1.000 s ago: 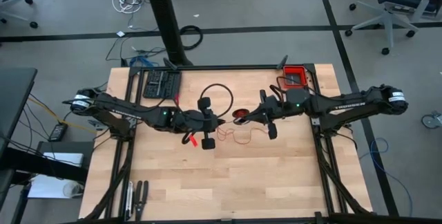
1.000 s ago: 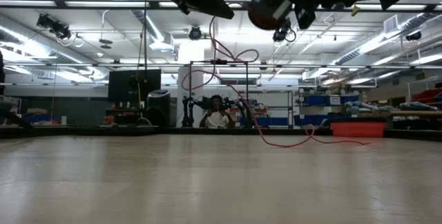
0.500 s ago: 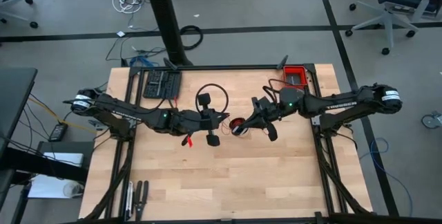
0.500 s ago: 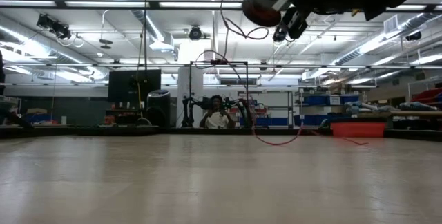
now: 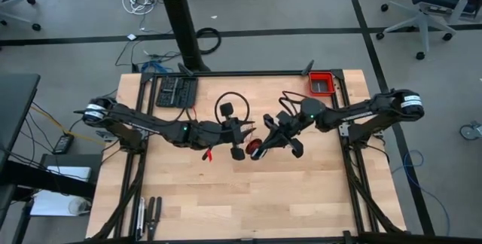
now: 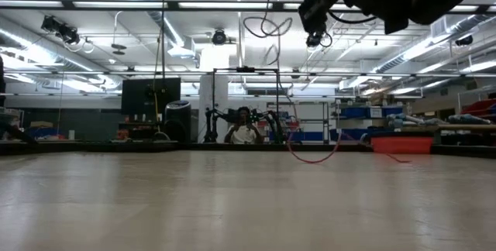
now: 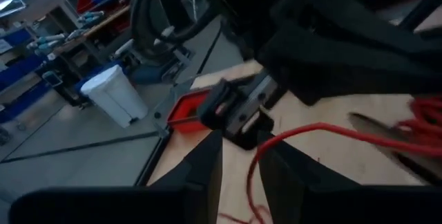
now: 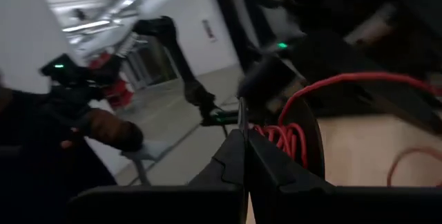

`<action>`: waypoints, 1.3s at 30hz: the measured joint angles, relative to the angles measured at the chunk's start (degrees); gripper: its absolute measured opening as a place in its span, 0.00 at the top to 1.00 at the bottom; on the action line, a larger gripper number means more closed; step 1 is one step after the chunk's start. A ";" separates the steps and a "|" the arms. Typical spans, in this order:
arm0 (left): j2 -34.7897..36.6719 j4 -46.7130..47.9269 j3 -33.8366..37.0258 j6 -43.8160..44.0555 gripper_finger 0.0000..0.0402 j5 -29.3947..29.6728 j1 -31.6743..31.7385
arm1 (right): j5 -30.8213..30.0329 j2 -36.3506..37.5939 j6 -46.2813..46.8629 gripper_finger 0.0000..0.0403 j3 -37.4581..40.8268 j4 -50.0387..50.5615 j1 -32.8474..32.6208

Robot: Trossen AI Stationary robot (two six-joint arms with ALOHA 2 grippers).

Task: Coil cords
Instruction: Coil the red wire on the black spool

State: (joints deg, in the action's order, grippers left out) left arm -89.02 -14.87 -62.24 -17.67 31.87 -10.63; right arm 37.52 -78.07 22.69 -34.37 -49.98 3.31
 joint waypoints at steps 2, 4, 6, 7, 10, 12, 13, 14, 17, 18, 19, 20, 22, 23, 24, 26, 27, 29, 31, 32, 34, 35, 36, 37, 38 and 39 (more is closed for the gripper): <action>-1.18 -2.96 -0.02 -0.02 0.76 -1.59 0.02 | 1.81 -1.68 0.03 1.00 0.00 -4.69 -0.36; -2.23 -4.21 0.00 -0.35 0.76 -2.14 0.02 | 3.61 -3.36 -0.03 1.00 0.00 -9.84 -0.76; -3.06 -5.13 0.00 -0.39 0.76 -2.81 0.00 | 5.77 -4.70 0.15 1.00 0.02 -14.05 -1.18; -3.24 -5.26 -0.01 -0.39 0.76 -2.99 -0.06 | 6.71 -5.43 0.34 1.00 0.02 -16.51 -1.40; -3.33 -4.95 0.00 -0.41 0.76 -3.34 0.13 | 10.00 -6.52 0.52 1.00 0.02 -23.54 -2.07; -3.33 -5.18 0.00 -0.33 0.76 -3.40 0.17 | 10.77 -7.15 0.76 1.00 0.02 -27.60 -2.50; -3.33 -5.49 0.00 -0.23 0.76 -3.43 0.15 | 11.01 -7.27 1.18 1.00 0.04 -29.20 -2.66; -3.33 -5.90 0.00 -0.17 0.76 -3.59 0.13 | 10.95 -7.29 1.25 1.00 0.02 -31.27 -2.84; -3.33 -6.60 0.00 0.39 0.76 -5.29 0.09 | 10.43 -7.14 1.27 1.00 0.02 -36.88 -3.15; -3.33 -6.61 0.00 1.26 0.76 -6.18 0.13 | 10.20 -7.14 1.24 0.99 0.02 -38.70 -3.26; -3.33 -6.65 0.00 1.63 0.76 -6.31 0.13 | 9.62 -6.99 0.80 0.99 -0.01 -39.30 -3.40; -3.33 -6.71 0.00 1.92 0.76 -6.56 0.13 | 8.64 -6.71 0.11 0.99 -0.02 -39.27 -3.57; -3.33 -7.48 0.00 2.77 0.76 -6.66 0.13 | 6.89 -6.41 -1.60 0.99 -0.02 -39.05 -3.83; -3.33 -7.94 -0.01 3.03 0.76 -6.80 0.13 | 5.96 -6.29 -2.50 0.99 -0.02 -39.03 -4.00; -3.31 -8.02 -0.02 3.12 0.76 -7.29 0.13 | 5.31 -6.19 -3.26 0.99 -0.02 -39.14 -4.09; -3.32 -7.80 -0.02 3.31 0.76 -7.68 0.13 | 4.26 -6.18 -4.27 0.99 -0.02 -39.04 -4.37; -3.32 -7.77 -0.02 3.34 0.76 -7.80 0.11 | 3.58 -6.17 -4.56 0.99 -0.02 -38.97 -4.46; -3.31 -8.13 -0.02 3.58 0.76 -7.79 0.13 | 2.31 -6.18 -5.24 0.99 -0.04 -39.08 -4.77; -3.31 -8.13 -0.02 4.01 0.76 -7.81 0.13 | 0.83 -6.18 -6.26 0.99 -0.04 -39.00 -5.16; -3.35 -8.05 -0.02 4.31 0.76 -7.81 0.13 | 0.00 -6.18 -6.96 0.99 -0.05 -39.02 -5.34; -3.96 -8.41 -0.02 4.53 0.76 -7.68 0.18 | -1.57 -6.18 -8.64 0.99 -0.07 -38.97 -5.88; -4.27 -8.29 -0.02 4.56 0.76 -7.25 0.17 | -2.65 -6.18 -9.57 0.99 -0.07 -38.97 -6.20; -4.92 -8.59 -0.02 4.83 0.76 -7.01 0.18 | -3.98 -6.18 -10.60 0.99 -0.07 -38.99 -6.54; -5.76 -9.60 -0.02 5.49 0.76 -6.90 0.29 | -5.25 -6.18 -11.77 0.99 -0.09 -38.99 -6.94; -6.58 -10.21 -0.02 6.10 0.77 -6.91 0.40 | -6.57 -6.18 -13.01 0.99 -0.09 -38.96 -7.46; -7.59 -10.98 -0.02 6.66 0.77 -6.85 0.50 | -8.21 -6.18 -14.29 0.99 -0.09 -38.98 -7.93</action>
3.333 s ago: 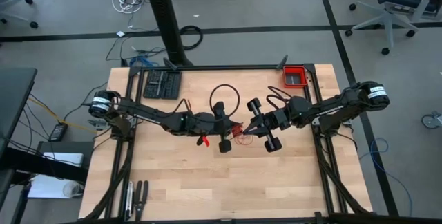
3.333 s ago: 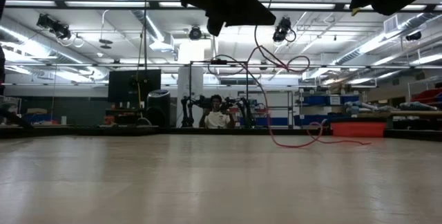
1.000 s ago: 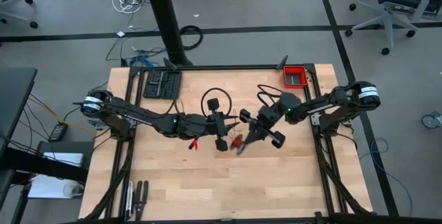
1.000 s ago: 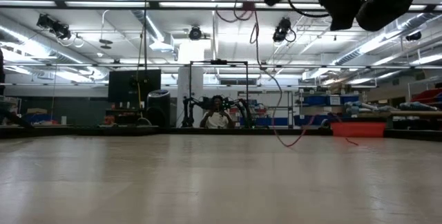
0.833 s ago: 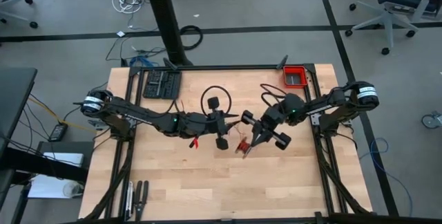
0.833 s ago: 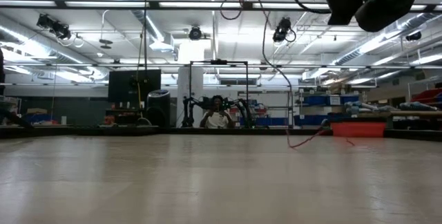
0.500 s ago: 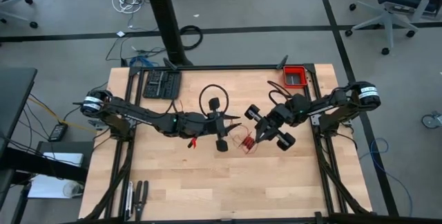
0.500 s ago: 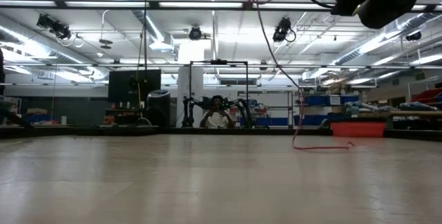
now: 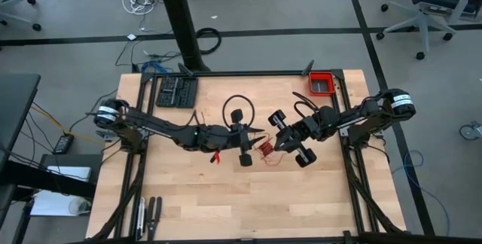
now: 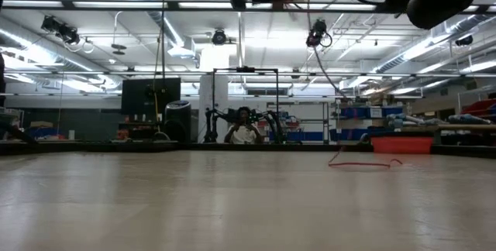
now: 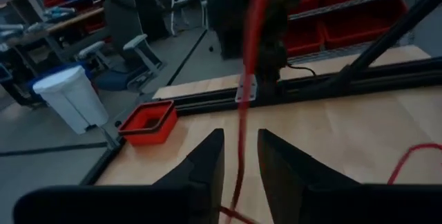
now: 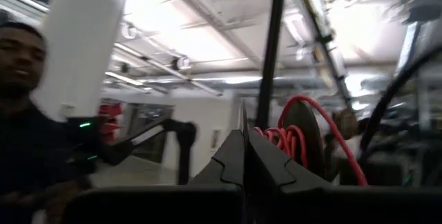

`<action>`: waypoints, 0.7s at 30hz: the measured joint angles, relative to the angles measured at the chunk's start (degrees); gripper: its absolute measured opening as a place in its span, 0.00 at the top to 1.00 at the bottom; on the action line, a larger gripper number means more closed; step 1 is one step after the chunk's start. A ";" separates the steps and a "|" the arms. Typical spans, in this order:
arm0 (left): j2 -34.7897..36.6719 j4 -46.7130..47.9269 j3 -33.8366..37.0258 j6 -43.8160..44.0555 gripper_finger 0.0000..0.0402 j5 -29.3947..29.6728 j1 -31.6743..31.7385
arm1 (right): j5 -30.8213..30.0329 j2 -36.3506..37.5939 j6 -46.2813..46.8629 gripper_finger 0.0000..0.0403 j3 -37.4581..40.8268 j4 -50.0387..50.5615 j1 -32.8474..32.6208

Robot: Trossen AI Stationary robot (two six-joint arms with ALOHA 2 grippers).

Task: Coil cords
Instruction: Coil the red wire on the black spool

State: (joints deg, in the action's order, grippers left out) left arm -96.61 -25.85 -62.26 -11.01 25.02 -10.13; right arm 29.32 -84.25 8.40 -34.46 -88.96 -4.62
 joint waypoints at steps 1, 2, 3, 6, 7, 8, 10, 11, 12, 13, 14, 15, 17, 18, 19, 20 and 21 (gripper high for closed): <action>-0.99 -1.28 0.00 0.55 0.78 0.02 0.10 | -1.45 0.00 -1.17 0.99 0.00 -0.03 -0.45; -1.83 -1.67 0.00 0.74 0.79 0.04 0.23 | -2.53 0.00 -2.14 0.99 0.00 -0.01 -0.77; -2.64 -2.21 0.00 0.88 0.81 0.11 0.34 | -3.36 0.00 -3.06 0.99 0.00 0.01 -1.05; -3.79 -2.37 0.00 1.12 0.88 0.22 0.39 | -4.61 0.00 -4.53 0.99 0.00 -0.03 -1.62; -3.93 -2.59 0.00 1.09 0.92 0.22 0.39 | -4.65 0.00 -4.70 0.99 0.00 -0.01 -1.64; -3.94 -2.64 0.00 0.99 0.96 0.22 0.39 | -4.72 0.00 -5.17 0.99 0.00 -0.03 -1.64; -3.94 -3.23 0.00 0.96 0.98 0.22 0.36 | -5.03 0.00 -5.96 0.99 -0.02 -0.07 -1.64; -3.94 -3.52 0.00 0.96 0.99 0.24 0.30 | -5.36 0.00 -6.32 0.99 -0.02 -0.05 -1.64; -3.94 -3.61 0.00 0.97 0.99 0.24 0.23 | -5.90 0.00 -6.82 0.99 -0.02 -0.09 -1.64; -3.94 -3.61 0.00 0.97 0.99 0.26 0.09 | -6.30 0.00 -7.16 0.99 -0.02 -0.10 -1.66; -3.94 -3.58 0.00 0.94 0.99 0.28 0.02 | -6.73 0.00 -7.30 0.99 -0.02 -0.08 -1.66; -3.94 -3.41 0.00 0.94 1.00 0.41 -0.07 | -7.00 0.01 -7.41 0.99 -0.02 -0.08 -1.64; -3.94 -2.23 0.00 0.90 1.00 0.67 -0.10 | -7.01 0.53 -7.36 0.99 -0.02 0.18 -1.64; -3.94 -1.39 0.00 0.88 1.00 1.03 -0.11 | -7.01 0.94 -7.23 0.99 -0.02 0.06 -1.55; -3.93 -0.50 0.00 0.75 1.00 1.31 -0.13 | -6.78 1.54 -7.21 0.99 -0.02 0.04 -1.36; -3.66 0.82 0.00 0.63 1.00 1.35 -0.12 | -6.39 2.16 -7.14 0.99 -0.02 0.08 -1.29; -3.52 1.63 0.02 0.55 1.00 1.49 -0.11 | -5.96 2.72 -6.57 0.99 -0.02 0.16 -1.06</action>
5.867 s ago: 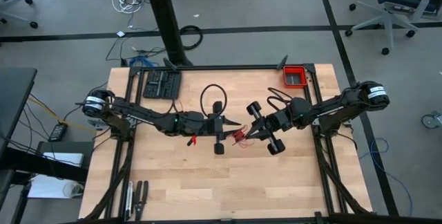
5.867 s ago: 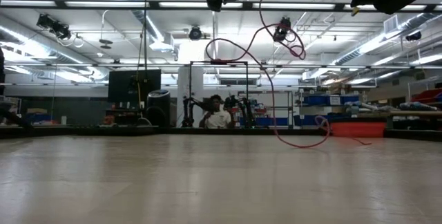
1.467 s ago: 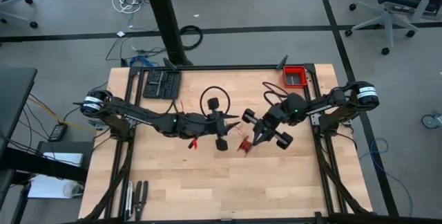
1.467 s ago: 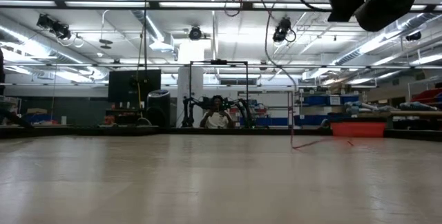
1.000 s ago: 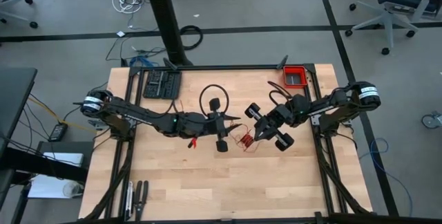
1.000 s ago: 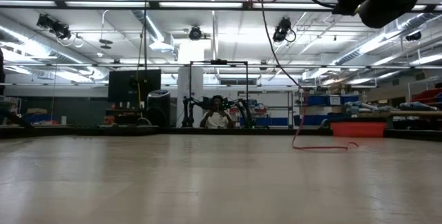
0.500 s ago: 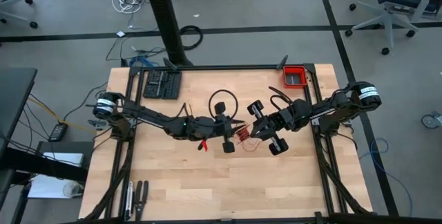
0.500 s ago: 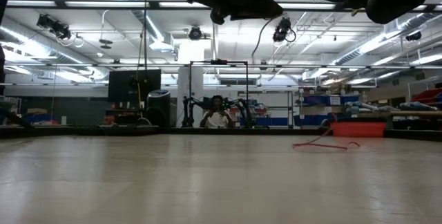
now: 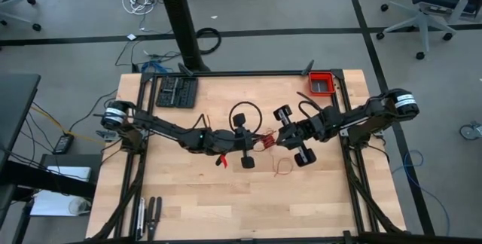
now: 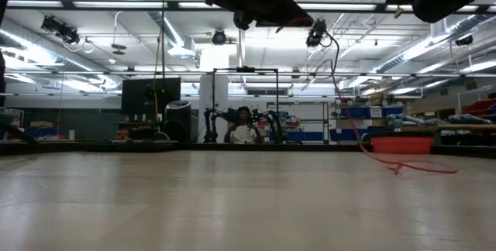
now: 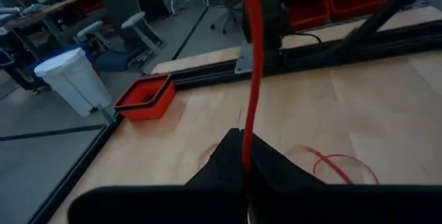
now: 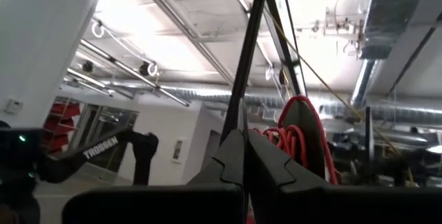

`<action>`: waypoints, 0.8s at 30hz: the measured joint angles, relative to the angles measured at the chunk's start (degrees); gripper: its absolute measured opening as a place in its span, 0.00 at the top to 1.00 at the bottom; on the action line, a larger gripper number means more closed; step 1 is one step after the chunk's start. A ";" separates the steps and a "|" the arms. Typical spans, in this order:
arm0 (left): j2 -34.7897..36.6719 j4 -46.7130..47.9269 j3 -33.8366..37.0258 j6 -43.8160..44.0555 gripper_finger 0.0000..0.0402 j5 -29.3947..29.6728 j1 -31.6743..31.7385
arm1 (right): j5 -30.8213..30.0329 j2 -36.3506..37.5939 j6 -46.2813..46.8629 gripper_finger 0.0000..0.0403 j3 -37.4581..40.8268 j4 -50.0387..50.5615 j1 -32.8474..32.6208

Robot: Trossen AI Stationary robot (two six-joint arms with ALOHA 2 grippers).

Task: Coil cords
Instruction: Coil the red wire on the black spool

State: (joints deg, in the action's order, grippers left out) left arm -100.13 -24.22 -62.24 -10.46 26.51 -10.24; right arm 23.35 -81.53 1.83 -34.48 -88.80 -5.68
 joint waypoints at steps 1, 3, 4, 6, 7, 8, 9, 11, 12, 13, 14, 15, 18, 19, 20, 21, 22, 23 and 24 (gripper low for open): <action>0.11 0.07 0.00 0.00 1.00 0.07 0.00 | 0.35 0.57 0.77 0.99 0.05 0.36 0.23; 0.61 0.57 0.00 -0.05 1.00 0.27 -0.04 | 0.49 1.67 1.65 0.99 0.67 1.67 0.78; 0.81 0.83 0.00 -0.09 1.00 0.24 -0.13 | 0.49 2.20 1.78 0.99 1.01 2.61 1.09; 1.16 0.45 0.00 -0.22 1.00 -0.25 -0.20 | 0.48 2.83 1.78 0.99 1.70 4.00 1.59; 1.47 0.83 0.00 0.04 1.00 -0.17 -0.30 | 0.50 3.06 1.81 0.99 2.09 4.24 1.77; 1.59 0.70 0.00 0.60 0.99 0.13 -0.31 | 0.50 3.12 1.95 0.99 2.25 4.18 2.01; 1.63 0.43 0.00 1.34 0.99 0.45 -0.33 | 0.49 3.14 2.02 0.99 2.36 4.09 2.19; 1.65 0.47 0.00 1.53 0.96 0.56 -0.33 | 0.54 3.13 2.43 0.99 2.60 4.19 2.40; 1.65 0.84 0.00 1.35 0.94 0.54 -0.37 | 0.55 3.10 2.53 0.99 2.60 4.23 2.47; 1.65 1.24 0.00 1.03 0.92 0.28 -0.37 | 0.55 3.10 2.57 0.99 2.60 4.37 2.54; 1.65 1.65 0.00 0.75 0.89 -0.01 -0.37 | 0.55 3.12 2.57 0.99 2.60 4.57 2.54; 1.67 2.47 0.00 0.63 0.87 -0.03 -0.37 | 0.63 3.14 2.55 0.99 2.62 4.79 2.54; 2.26 5.95 0.00 0.57 0.82 -0.04 -0.37 | 0.88 3.34 2.55 0.99 2.62 4.78 2.54; 2.60 6.58 0.00 0.58 0.81 -0.02 -0.37 | 0.89 3.51 2.55 0.99 2.62 5.05 2.54; 3.11 7.84 0.00 0.61 0.81 0.01 -0.37 | 0.91 3.56 2.55 0.99 2.62 5.15 2.54; 3.31 7.82 0.00 0.67 0.81 0.05 -0.37 | 0.90 3.56 2.55 0.99 2.65 5.20 2.61; 3.64 7.67 -0.04 0.73 0.80 0.12 -0.37 | 0.90 3.56 2.53 0.99 2.77 5.28 2.71; 4.23 8.92 -0.05 0.80 0.80 0.18 -0.37 | 0.92 3.56 2.55 0.99 2.91 5.36 2.80; 4.76 10.10 -0.04 0.87 0.80 0.25 -0.37 | 0.90 3.56 2.55 0.99 3.00 5.38 2.86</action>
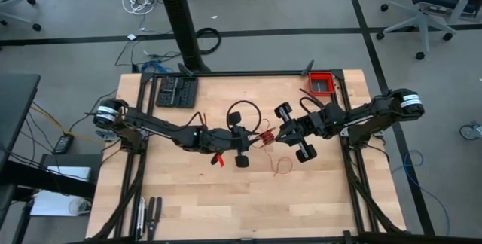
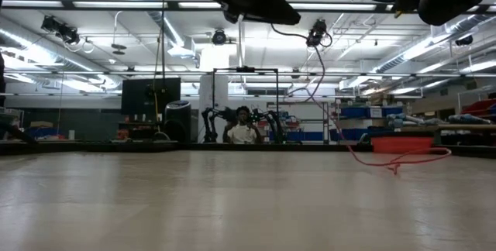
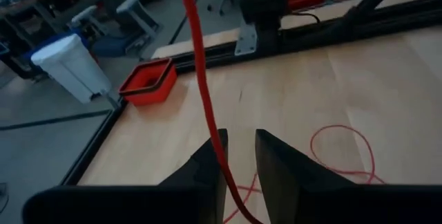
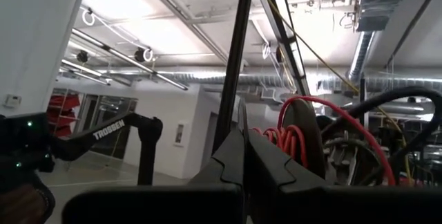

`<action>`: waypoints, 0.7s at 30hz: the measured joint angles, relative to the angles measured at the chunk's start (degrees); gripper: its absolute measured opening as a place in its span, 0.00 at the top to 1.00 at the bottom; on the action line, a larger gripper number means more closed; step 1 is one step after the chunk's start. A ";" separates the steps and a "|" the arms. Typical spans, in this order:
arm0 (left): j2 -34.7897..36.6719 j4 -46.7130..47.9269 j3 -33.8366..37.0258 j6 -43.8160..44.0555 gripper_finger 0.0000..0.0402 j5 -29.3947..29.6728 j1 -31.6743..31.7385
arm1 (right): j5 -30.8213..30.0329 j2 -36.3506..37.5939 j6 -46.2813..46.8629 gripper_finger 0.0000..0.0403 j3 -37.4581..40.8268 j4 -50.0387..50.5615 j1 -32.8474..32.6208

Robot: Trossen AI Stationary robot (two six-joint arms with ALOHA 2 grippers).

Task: Coil cords
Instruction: Coil the red wire on the black spool

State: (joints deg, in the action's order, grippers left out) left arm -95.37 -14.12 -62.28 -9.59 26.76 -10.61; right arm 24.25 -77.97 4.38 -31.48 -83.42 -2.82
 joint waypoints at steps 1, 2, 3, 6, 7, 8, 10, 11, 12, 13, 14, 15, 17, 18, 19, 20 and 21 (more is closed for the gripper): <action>0.51 0.85 0.00 0.14 0.80 0.02 0.00 | -0.02 0.00 0.00 0.99 0.10 -0.02 0.01; 1.16 2.32 0.00 0.65 0.80 0.03 0.00 | 0.00 0.00 -0.02 0.99 0.24 -0.02 0.03; 1.64 3.14 0.02 0.98 0.80 0.06 0.00 | -0.02 0.00 -0.01 0.99 0.28 0.00 0.03; 2.22 3.78 0.00 1.21 0.80 0.09 0.00 | -0.03 0.00 -0.02 0.99 0.28 -0.09 0.03; 2.23 3.99 0.00 1.09 0.80 0.08 0.00 | -0.04 -0.01 -0.02 0.99 0.29 -0.03 0.05; 2.23 4.44 0.00 1.06 0.80 0.05 0.00 | -0.03 -0.02 -0.02 0.99 0.30 -0.01 0.05; 2.23 6.04 0.00 1.04 0.80 0.07 0.00 | -0.02 -0.02 -0.02 0.99 0.30 -0.07 0.05; 2.23 6.75 0.00 1.10 0.80 0.06 0.00 | -0.02 -0.02 -0.02 0.99 0.30 -0.02 0.06; 2.24 7.72 0.00 1.15 0.80 0.07 0.00 | -0.02 -0.02 -0.02 0.99 0.30 -0.06 0.08; 2.34 8.50 0.02 1.21 0.80 0.07 0.00 | -0.02 -0.02 -0.02 0.99 0.30 -0.09 0.08; 2.36 8.33 0.04 1.25 0.80 0.04 0.00 | -0.02 -0.02 -0.02 0.99 0.30 -0.13 0.08; 2.42 7.79 0.04 1.25 0.81 0.15 0.00 | 0.01 -0.02 -0.01 0.99 0.30 -0.32 0.08; 2.53 5.78 0.04 1.25 0.82 1.80 0.04 | 0.37 -0.02 0.17 0.99 0.30 -0.63 0.08; 2.53 4.71 0.02 1.22 0.83 3.04 0.09 | 0.53 -0.02 0.73 0.99 0.30 -0.65 0.08; 2.53 3.94 0.02 1.01 0.85 4.15 0.23 | 0.84 -0.06 1.62 0.99 0.30 -0.63 0.08; 2.53 3.16 0.02 0.84 0.86 4.93 0.44 | 1.14 -0.25 2.91 0.99 0.30 -0.66 0.06; 2.53 2.78 -0.03 0.79 0.88 5.27 0.67 | 1.30 -0.47 4.35 0.99 0.30 -0.65 -0.17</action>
State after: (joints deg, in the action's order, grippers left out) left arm -92.84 -11.34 -62.31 -8.80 32.04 -9.94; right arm 25.55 -78.44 8.73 -31.18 -84.07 -2.99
